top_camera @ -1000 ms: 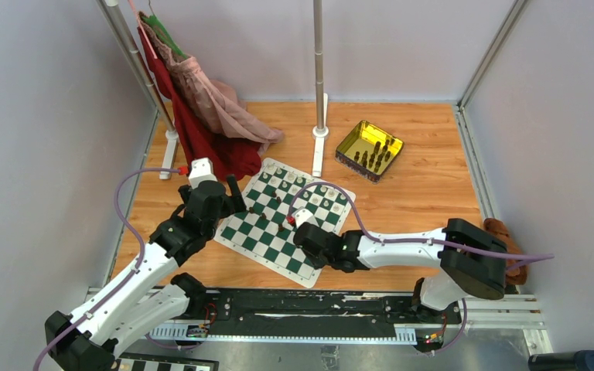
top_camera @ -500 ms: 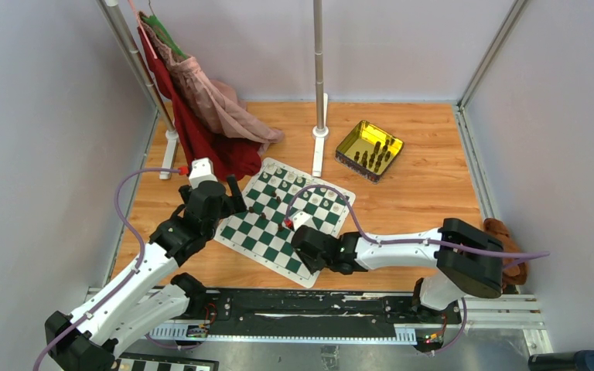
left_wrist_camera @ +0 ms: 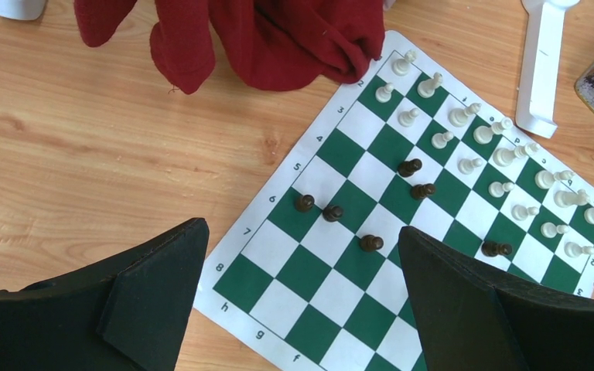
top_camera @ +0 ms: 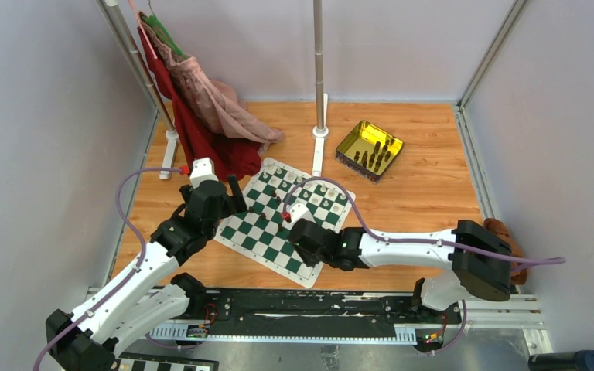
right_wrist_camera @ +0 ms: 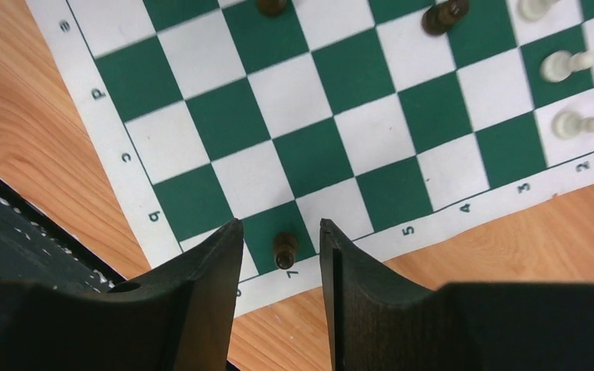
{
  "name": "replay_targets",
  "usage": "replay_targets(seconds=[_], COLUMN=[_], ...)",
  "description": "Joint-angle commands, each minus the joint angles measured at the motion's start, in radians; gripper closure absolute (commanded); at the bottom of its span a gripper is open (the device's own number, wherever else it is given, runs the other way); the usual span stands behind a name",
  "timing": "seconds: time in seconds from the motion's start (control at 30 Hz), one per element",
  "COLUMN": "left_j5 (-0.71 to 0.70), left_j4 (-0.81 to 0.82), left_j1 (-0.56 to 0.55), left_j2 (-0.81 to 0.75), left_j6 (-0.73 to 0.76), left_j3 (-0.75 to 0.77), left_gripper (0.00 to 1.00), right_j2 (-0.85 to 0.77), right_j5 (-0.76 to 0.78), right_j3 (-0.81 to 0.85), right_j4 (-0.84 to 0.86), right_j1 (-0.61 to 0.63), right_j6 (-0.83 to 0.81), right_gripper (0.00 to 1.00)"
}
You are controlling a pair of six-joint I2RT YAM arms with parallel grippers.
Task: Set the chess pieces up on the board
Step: Place the chess piece on the chessboard, then pick up the chess piece from the chessboard.
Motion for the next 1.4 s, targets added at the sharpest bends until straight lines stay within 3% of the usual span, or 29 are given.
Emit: replay_targets(seconds=[0.0, 0.57, 1.37], left_j5=[-0.001, -0.030, 0.009], left_j4=[0.039, 0.051, 0.130], left_j1=[-0.007, -0.007, -0.007], left_j2=[0.006, 0.012, 0.092], left_j6=[-0.005, -0.002, 0.007], left_j3=[-0.004, -0.032, -0.023], left_gripper=[0.00, 0.00, 0.02], right_j2=[-0.036, 0.096, 0.246], right_j5=[0.081, -0.036, -0.158], right_j3=[0.069, 0.105, 0.196], right_j4=[-0.033, 0.177, 0.227], right_j1=[0.003, -0.252, -0.365], right_j6=[-0.046, -0.139, -0.155], right_gripper=[0.55, 0.55, 0.58])
